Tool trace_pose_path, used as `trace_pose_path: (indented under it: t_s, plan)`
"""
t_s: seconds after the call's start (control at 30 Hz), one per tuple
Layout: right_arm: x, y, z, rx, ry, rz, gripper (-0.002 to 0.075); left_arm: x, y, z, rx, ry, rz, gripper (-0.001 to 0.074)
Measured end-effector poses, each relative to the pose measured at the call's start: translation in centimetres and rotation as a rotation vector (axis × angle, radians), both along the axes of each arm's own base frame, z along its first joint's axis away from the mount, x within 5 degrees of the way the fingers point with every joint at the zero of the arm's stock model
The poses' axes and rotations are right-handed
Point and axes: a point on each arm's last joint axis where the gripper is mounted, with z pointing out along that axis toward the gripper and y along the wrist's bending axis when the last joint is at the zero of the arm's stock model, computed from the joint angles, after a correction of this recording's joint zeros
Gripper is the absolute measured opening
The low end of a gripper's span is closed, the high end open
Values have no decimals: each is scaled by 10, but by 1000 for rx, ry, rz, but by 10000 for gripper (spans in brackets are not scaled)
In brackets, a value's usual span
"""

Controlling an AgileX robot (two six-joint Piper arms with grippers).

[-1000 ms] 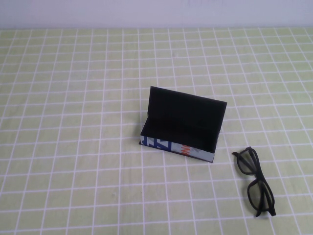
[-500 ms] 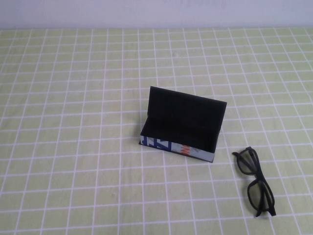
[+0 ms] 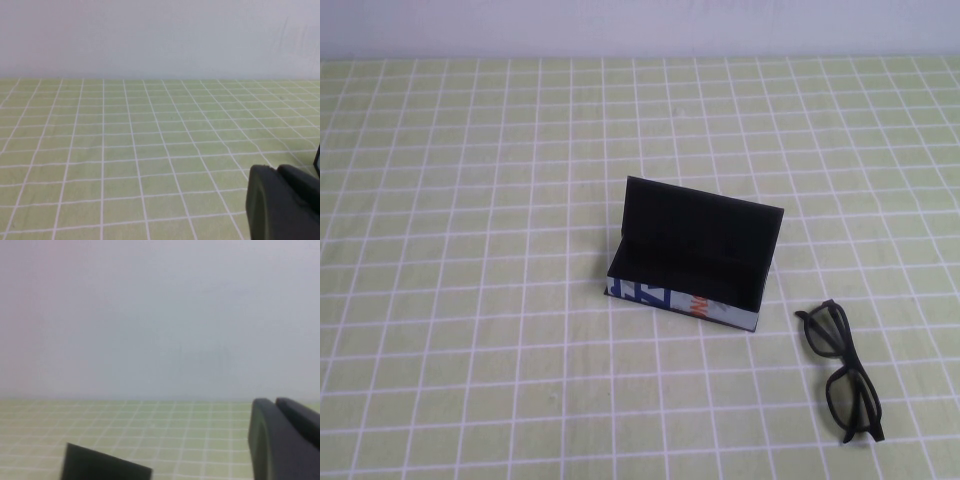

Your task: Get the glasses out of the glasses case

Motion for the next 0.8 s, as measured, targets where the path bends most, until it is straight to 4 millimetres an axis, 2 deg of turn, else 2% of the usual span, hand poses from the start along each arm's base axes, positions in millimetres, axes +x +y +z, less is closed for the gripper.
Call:
trace_pose_path:
  t_s: [0.17, 0.3, 0.47, 0.6, 0.8]
  plan:
    - [-6, -11, -13, -147, 34, -133, -18, 0, 0, 0, 0, 0, 0, -4]
    - [-14, -18, -44, -146, 70, -219, -18, 0, 0, 0, 0, 0, 0, -4]
    - [-21, -20, -81, -121, 74, -245, -18, 0, 0, 0, 0, 1, -3, -4]
    - [-23, -20, -89, -113, 89, -239, -18, 0, 0, 0, 0, 1, -3, -4]
    - [-24, -14, -105, -143, 262, -172, -18, 0, 0, 0, 0, 1, -3, -4]
